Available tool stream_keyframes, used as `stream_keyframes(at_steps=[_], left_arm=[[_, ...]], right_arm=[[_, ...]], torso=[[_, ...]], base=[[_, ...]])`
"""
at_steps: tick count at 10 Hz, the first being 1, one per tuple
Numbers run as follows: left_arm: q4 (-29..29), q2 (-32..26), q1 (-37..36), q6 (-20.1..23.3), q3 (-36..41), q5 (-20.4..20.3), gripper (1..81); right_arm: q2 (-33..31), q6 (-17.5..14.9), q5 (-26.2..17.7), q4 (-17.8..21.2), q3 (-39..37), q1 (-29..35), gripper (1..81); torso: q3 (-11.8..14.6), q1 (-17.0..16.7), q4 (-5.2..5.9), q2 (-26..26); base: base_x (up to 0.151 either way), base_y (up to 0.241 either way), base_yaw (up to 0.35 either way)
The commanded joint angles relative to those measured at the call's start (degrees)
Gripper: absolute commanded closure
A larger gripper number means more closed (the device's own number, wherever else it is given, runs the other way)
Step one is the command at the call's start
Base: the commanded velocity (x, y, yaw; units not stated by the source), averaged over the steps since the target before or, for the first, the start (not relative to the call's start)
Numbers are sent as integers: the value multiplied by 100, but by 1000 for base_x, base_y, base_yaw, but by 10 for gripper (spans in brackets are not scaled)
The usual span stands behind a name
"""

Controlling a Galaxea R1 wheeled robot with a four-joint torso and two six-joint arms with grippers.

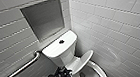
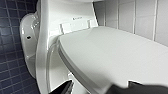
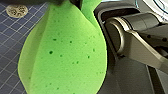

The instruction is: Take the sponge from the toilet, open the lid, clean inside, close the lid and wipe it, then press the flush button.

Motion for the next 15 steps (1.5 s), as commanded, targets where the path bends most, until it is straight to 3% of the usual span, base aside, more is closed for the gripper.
stream_keyframes(at_steps=[1, 2, 4, 7, 11, 15], left_arm=[[631, -170, -467, 64, 243, 717, 10], [1132, -346, -160, 126, 524, 1015, 10], [2525, -880, 596, 451, 1470, 1086, 10], [3941, -1285, 2071, 477, 1693, 1077, 10], [4655, -1253, 3637, 477, 835, 963, 10], [5123, -821, 4464, 477, 164, 638, 10]], right_arm=[[83, -12, -507, 26, -271, -92, 811], [163, -21, -595, 9, -394, -84, 811], [137, -64, -937, -17, -131, -49, 811], [-153, -56, -868, -141, 658, -93, 811], [-1013, -38, -780, -114, 2160, 57, 811], [-2035, 6, -683, -106, 3526, 399, 811]], torso=[[0, 0, 0, 0], [0, 0, 0, 2], [0, 0, 0, 2], [0, 0, 0, 2], [0, 0, 0, 0], [0, 0, -2, -2]], base=[[0, 0, 0], [0, 0, 0], [0, 0, 0], [0, 0, 0], [0, 0, 0], [0, 0, 0]])
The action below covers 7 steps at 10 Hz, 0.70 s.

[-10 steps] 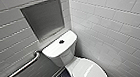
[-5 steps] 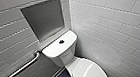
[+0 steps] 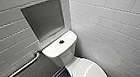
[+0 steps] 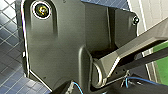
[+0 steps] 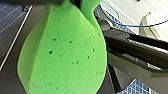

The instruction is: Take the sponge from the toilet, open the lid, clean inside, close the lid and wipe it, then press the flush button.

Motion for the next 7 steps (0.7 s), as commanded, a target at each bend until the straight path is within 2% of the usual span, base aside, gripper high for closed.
stream_keyframes(at_steps=[1, 4, 7], left_arm=[[578, 299, 285, 48, -194, 145, 10], [587, 702, 347, 48, -667, 145, 10], [579, 932, 382, 48, -975, 171, 10]], right_arm=[[-1022, 39, -243, -53, 1101, 198, 811], [-2165, 65, -129, -9, 2164, 707, 811], [-2826, 65, 22, 26, 3044, 1506, 811]], torso=[[0, 0, -2, 0], [2, 0, 0, 0], [2, 0, -2, 0]], base=[[0, 0, 0], [0, 0, 0], [0, 0, 0]])
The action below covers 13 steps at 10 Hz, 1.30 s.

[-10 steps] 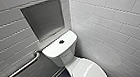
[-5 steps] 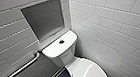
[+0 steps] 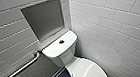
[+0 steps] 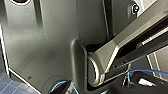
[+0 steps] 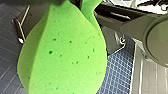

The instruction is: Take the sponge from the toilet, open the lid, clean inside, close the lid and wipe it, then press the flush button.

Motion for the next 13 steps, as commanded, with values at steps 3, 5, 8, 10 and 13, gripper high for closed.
stream_keyframes(at_steps=[3, 5, 8, 10, 13], left_arm=[[60, 207, 39, 31, -415, 432, 10], [60, 479, 56, 31, -759, 485, 10], [69, 576, 258, 355, -865, 493, 10], [69, 594, 373, 436, -917, 441, 10], [69, 629, 399, 444, -917, 441, 10]], right_arm=[[-970, 18, -510, 87, 1075, 1603, 811], [-1014, 18, -966, 307, 1041, 2314, 811], [-857, 26, -1801, 597, 690, 3439, 811], [-664, 53, -2274, 825, 418, 4037, 811], [-522, 150, -2734, 834, 83, 4459, 811]], torso=[[0, 0, 0, 0], [0, 0, -2, 0], [0, 0, -2, 0], [0, 0, 0, 0], [0, 417, -2, -654]], base=[[0, 0, 0], [0, 0, 0], [0, 0, 0], [0, 0, 0], [0, 0, 0]])
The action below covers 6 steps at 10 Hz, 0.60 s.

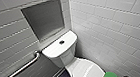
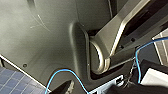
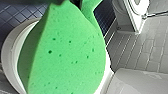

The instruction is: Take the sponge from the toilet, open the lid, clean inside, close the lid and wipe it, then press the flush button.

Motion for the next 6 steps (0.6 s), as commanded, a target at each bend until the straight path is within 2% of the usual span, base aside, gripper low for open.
stream_keyframes(at_steps=[1, 2, 3, 6], left_arm=[[38, -24, 10, 15, 84, 441, 10], [47, -6, 10, 15, 84, 441, 10], [47, -6, 10, 15, 84, 441, 10], [38, -15, 10, 15, 84, 432, 10]], right_arm=[[-141, 86, -861, 210, -299, 809, 811], [-28, 94, -982, 192, -396, 915, 811], [158, 95, -1125, 184, -546, 1047, 811], [1043, 112, -1633, 201, -1352, 1469, 811]], torso=[[0, -9, 2, 13], [-235, 83, 2, -159], [-363, 105, 0, -229], [-638, 146, 0, -310]], base=[[0, 0, 0], [0, 0, 0], [0, 0, 0], [0, 0, 0]])
